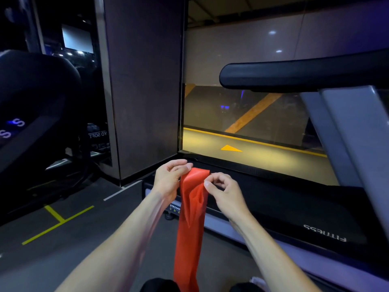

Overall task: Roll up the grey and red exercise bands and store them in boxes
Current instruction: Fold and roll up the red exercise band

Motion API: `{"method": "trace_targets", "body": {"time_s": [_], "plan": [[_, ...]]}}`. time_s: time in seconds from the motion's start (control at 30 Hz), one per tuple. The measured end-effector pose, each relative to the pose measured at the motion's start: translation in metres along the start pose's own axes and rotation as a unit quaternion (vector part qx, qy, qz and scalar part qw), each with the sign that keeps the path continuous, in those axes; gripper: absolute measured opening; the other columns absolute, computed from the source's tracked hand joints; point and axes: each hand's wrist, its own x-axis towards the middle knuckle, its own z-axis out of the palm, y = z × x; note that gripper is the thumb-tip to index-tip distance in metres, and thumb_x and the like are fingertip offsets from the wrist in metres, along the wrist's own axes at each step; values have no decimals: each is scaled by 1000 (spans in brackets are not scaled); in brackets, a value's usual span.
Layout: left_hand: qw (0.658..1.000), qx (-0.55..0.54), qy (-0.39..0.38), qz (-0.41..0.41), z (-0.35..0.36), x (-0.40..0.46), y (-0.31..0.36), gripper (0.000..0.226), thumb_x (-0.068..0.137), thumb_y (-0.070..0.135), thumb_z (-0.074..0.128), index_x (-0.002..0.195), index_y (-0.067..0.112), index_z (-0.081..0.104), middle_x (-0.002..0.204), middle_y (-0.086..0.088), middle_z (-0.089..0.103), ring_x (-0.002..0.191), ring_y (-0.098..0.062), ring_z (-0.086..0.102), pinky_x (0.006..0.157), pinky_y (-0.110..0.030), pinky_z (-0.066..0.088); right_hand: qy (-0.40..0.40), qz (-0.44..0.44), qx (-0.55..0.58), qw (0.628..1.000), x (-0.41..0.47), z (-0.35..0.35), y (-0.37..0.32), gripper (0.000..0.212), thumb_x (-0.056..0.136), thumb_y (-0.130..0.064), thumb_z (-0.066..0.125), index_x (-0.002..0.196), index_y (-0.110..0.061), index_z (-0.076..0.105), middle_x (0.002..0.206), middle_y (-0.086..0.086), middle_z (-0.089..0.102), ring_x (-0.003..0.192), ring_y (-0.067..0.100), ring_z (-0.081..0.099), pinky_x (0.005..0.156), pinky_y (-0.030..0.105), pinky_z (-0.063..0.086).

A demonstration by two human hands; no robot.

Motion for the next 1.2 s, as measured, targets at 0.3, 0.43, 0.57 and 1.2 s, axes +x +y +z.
{"method": "trace_targets", "body": {"time_s": [0.3,0.43,0.57,1.2], "plan": [[1000,22,14,-1,-2,4,-8,28,83,8,81,109,7,70,105,-19,75,88,-20,68,64,-31,51,-18,38,24,999,-6,4,2,9,91,-6,70,83,-10,72,77,-7,68,73,4,59,74,24,48],[999,39,12,11,-2,4,-10,27,83,7,81,108,7,71,96,-18,72,84,-17,68,68,-31,52,-50,52,-16,997,-10,7,6,12,90,-13,71,81,-20,71,73,-12,66,68,5,55,71,28,47],[998,53,8,12,-3,3,-13,27,82,6,83,105,5,71,90,-16,71,77,-11,72,65,-29,50,-24,17,-3,1000,-9,10,2,11,89,-13,70,80,-19,68,75,-12,66,73,6,58,74,31,48],[989,74,-71,108,7,-17,-12,21,93,-1,69,113,2,64,102,-12,78,102,-27,74,85,-36,58,237,122,108,958,11,17,-13,9,98,-23,65,91,-20,70,79,-8,74,71,4,65,60,20,46]]}}
